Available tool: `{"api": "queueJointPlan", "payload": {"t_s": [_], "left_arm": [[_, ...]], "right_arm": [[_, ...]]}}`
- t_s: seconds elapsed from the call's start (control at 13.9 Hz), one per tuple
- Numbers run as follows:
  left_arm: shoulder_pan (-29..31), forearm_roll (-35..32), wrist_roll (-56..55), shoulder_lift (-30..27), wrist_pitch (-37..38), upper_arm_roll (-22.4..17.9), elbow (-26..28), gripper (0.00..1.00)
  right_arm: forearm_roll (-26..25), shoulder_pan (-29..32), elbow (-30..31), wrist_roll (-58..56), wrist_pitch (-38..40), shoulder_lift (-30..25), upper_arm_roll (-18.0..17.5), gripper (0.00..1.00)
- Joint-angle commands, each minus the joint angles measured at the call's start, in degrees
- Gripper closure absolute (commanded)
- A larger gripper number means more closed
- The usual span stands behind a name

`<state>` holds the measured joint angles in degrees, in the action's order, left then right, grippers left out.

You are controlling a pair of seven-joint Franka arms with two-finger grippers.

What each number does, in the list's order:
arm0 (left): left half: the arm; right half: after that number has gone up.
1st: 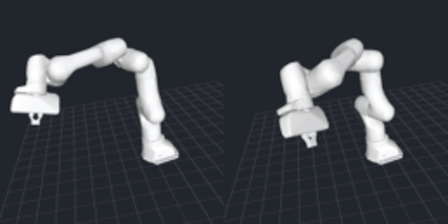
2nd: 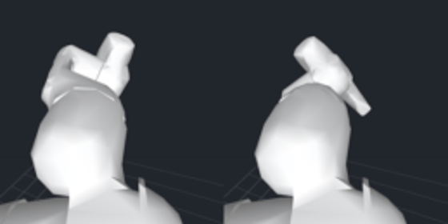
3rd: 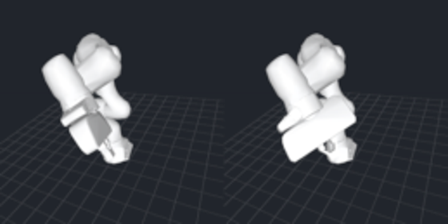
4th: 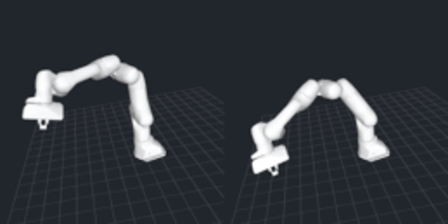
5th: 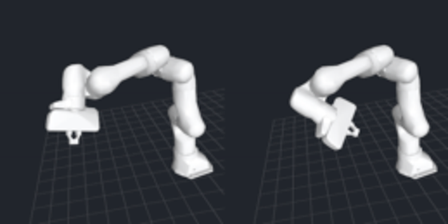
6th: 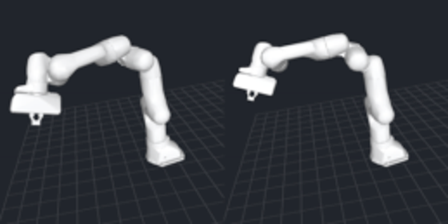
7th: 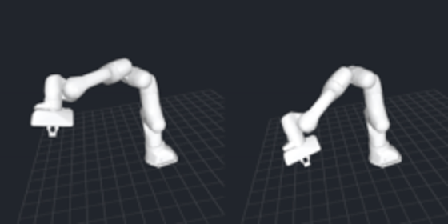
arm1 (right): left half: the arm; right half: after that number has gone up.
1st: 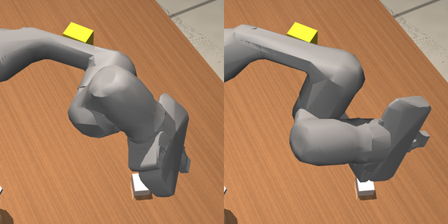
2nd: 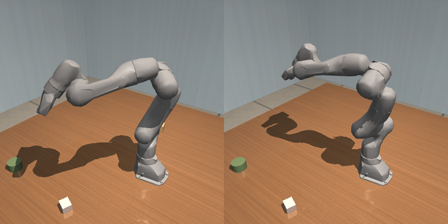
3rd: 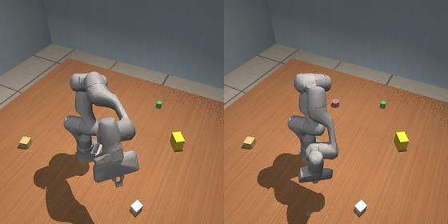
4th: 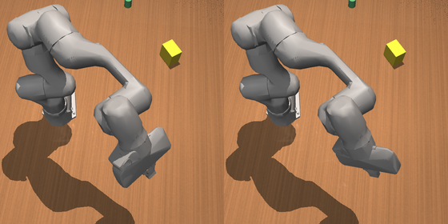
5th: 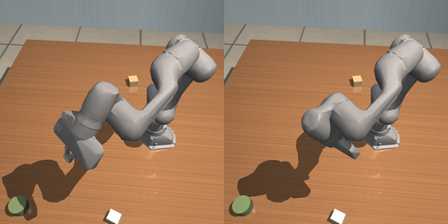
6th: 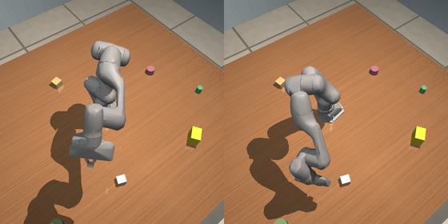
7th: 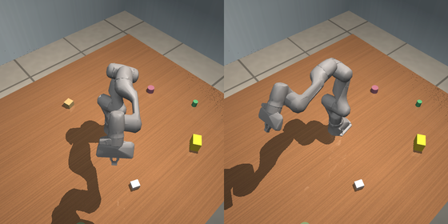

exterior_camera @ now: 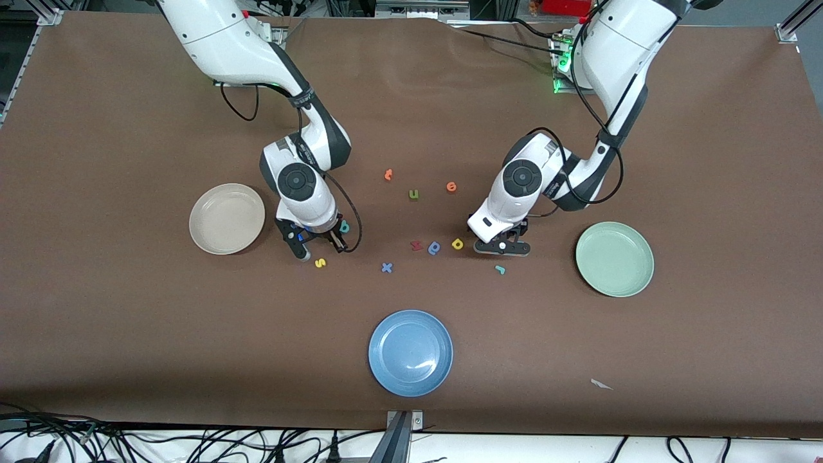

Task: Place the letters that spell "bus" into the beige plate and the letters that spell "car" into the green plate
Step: 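Grasp the yellow u with the right gripper while the left gripper reaches letters, then place the u on the beige plate while the left gripper lifts teal letter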

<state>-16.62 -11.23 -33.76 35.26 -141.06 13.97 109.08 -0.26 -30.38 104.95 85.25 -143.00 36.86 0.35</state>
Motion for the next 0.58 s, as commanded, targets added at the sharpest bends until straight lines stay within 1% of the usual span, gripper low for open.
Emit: {"api": "queueJointPlan", "payload": {"t_s": [0.0,0.07,0.14,0.29,0.36,0.43,0.5], "left_arm": [[-0.08,-1.52,-1.57,0.68,-0.09,0.09,-0.79,0.3],[-0.08,-1.43,-1.66,0.69,-0.18,0.09,-0.79,0.34],[-0.08,-1.43,-1.75,0.95,-0.18,0.09,-0.79,0.38],[-0.17,-1.43,-2.72,1.21,-0.09,0.09,-0.79,0.47],[-0.17,-1.43,-2.8,1.21,-0.09,0.09,-0.71,0.53],[-0.17,-1.34,-2.89,1.21,0.17,0.09,-0.62,0.59],[-0.17,-1.34,-3.33,1.21,0.17,0.09,-0.62,0.63]], "right_arm": [[-0.53,-0.12,0.61,-3.05,1.04,-3.27,2.27,0.94],[-0.53,-0.12,0.61,-6.46,3.49,-4.67,3.59,0.94],[-0.53,-0.12,0.7,-11.28,7.08,-6.51,5.69,0.94],[-0.36,-0.03,1.05,-21.91,16.65,-10.3,10.17,0.92],[-0.09,-0.03,1.23,-26.05,18.96,-11.27,12.19,0.9],[-0.09,-0.03,2.44,-30.01,20.2,-12.58,14.48,0.9],[0.0,-0.03,5.24,-32.66,20.47,-13.9,15.37,0.91]]}}
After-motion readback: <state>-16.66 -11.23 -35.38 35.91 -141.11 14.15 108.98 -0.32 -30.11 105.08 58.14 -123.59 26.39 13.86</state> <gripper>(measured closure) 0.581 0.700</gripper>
